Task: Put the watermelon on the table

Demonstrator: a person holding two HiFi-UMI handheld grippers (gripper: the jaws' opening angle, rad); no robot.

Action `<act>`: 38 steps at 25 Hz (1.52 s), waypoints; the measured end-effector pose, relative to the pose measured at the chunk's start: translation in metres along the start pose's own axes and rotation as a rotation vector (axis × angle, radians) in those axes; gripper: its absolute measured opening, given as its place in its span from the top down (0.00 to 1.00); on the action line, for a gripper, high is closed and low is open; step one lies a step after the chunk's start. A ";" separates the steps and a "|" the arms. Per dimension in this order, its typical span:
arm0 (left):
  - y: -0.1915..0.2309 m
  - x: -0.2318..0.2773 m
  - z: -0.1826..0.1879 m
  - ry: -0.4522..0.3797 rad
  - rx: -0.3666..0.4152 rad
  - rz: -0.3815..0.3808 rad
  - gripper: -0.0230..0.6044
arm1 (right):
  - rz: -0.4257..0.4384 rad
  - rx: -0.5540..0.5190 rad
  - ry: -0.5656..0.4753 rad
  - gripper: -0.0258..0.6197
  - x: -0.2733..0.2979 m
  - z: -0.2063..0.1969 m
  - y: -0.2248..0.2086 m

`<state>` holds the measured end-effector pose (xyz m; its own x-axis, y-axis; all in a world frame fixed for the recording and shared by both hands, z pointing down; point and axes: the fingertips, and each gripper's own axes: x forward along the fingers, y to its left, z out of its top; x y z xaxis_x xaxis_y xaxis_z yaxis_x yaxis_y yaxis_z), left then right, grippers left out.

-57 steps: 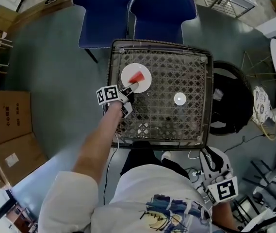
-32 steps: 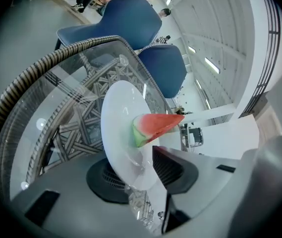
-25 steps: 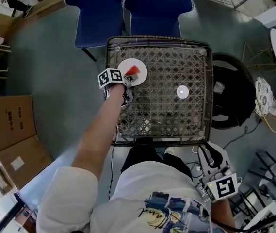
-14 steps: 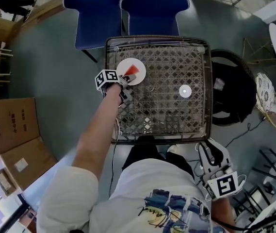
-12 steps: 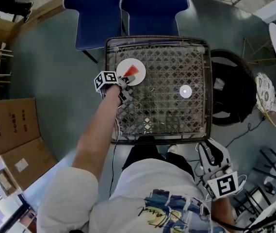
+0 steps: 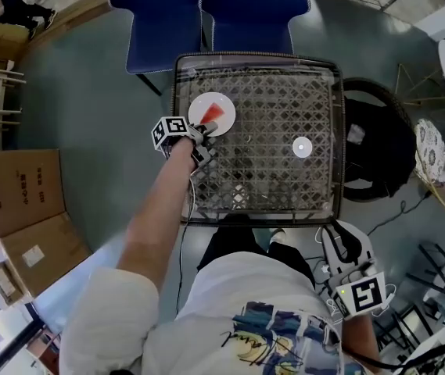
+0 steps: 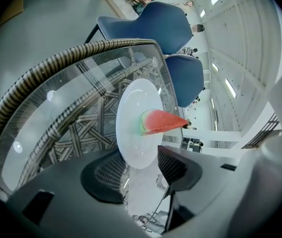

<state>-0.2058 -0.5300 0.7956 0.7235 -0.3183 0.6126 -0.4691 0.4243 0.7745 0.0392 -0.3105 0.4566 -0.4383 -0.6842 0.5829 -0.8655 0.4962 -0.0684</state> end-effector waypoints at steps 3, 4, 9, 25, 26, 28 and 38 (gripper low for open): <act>0.007 -0.004 -0.007 0.009 0.007 0.030 0.66 | 0.007 -0.002 -0.008 0.85 -0.004 -0.001 0.002; 0.009 -0.005 -0.009 0.012 0.016 0.043 0.66 | 0.008 -0.001 -0.010 0.85 -0.004 -0.001 0.002; 0.011 -0.008 -0.013 0.023 0.069 0.087 0.64 | 0.016 -0.002 -0.010 0.85 -0.007 -0.004 0.001; -0.014 -0.044 -0.037 -0.017 0.144 0.013 0.60 | 0.078 -0.056 -0.076 0.85 -0.017 0.000 0.003; -0.018 -0.050 -0.043 -0.022 0.168 0.005 0.60 | 0.089 -0.066 -0.086 0.85 -0.018 0.001 0.003; -0.027 -0.064 -0.060 -0.032 0.230 -0.018 0.61 | 0.113 -0.083 -0.104 0.85 -0.024 -0.001 0.005; -0.096 -0.154 -0.213 -0.303 0.532 -0.260 0.95 | 0.315 -0.243 -0.185 0.85 -0.091 -0.034 0.019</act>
<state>-0.1649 -0.3412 0.5936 0.7089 -0.6112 0.3520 -0.5406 -0.1504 0.8277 0.0711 -0.2201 0.4299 -0.7269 -0.5523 0.4081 -0.6100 0.7923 -0.0143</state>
